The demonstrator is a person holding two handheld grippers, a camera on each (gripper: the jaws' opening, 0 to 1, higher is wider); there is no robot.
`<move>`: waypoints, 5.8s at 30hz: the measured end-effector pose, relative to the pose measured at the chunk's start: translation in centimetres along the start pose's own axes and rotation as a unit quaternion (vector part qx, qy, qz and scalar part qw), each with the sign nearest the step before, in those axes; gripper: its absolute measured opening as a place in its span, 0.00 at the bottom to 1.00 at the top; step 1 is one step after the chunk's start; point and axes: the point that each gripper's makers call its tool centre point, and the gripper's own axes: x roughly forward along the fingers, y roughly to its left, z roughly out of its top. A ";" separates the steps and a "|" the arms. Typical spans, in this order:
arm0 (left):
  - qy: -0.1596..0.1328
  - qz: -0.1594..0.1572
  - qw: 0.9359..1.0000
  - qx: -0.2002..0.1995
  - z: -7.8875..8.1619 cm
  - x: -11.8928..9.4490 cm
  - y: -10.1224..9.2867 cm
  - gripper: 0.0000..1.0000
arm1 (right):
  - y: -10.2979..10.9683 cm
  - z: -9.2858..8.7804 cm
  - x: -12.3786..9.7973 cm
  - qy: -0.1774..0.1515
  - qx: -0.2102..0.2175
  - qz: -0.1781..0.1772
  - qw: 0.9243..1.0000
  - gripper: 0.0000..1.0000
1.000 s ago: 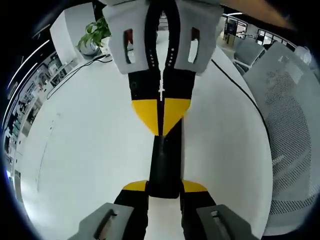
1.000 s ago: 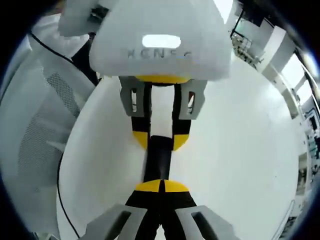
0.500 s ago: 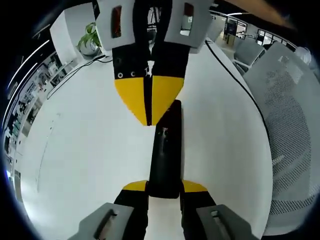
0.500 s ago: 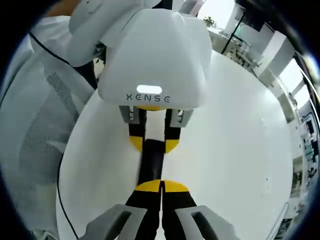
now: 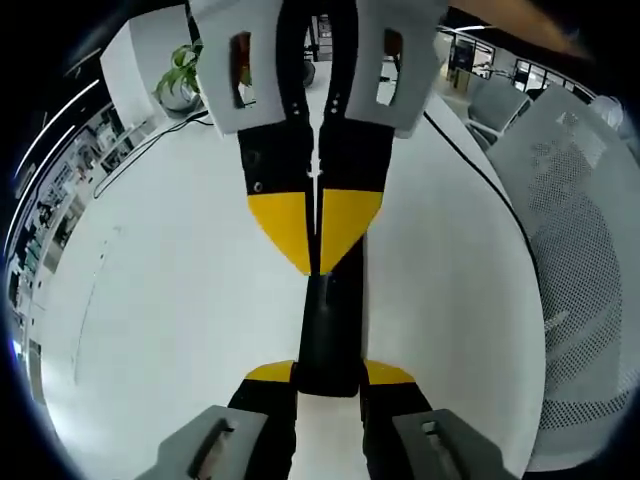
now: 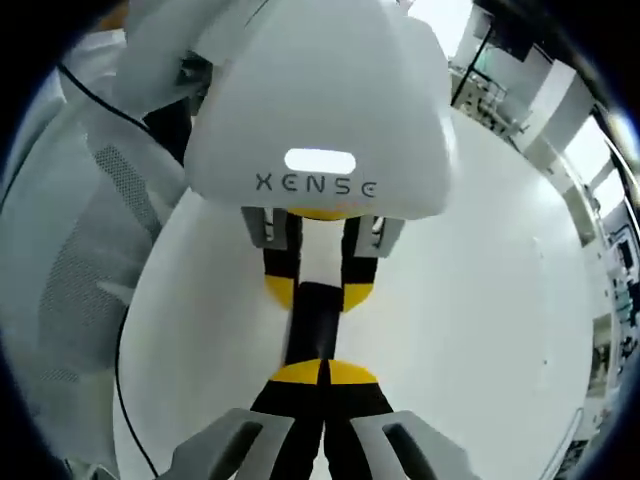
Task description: Press the specified remote control buttons in sequence, fully releasing each button before pressing the next.
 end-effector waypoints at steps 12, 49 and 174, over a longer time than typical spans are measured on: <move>-0.004 0.001 1.000 -0.002 0.0 0.0 0.0 0.23 | 0.4 0.0 1.2 0.005 -0.006 0.011 1.000 0.00; -0.009 -0.001 1.000 -0.003 0.0 0.0 0.0 0.23 | 1.1 -0.6 2.7 0.008 0.018 0.033 0.999 0.00; -0.020 0.002 1.000 0.001 0.1 -0.2 -0.1 0.23 | 2.0 -7.9 0.4 -0.053 0.080 -0.045 0.994 0.21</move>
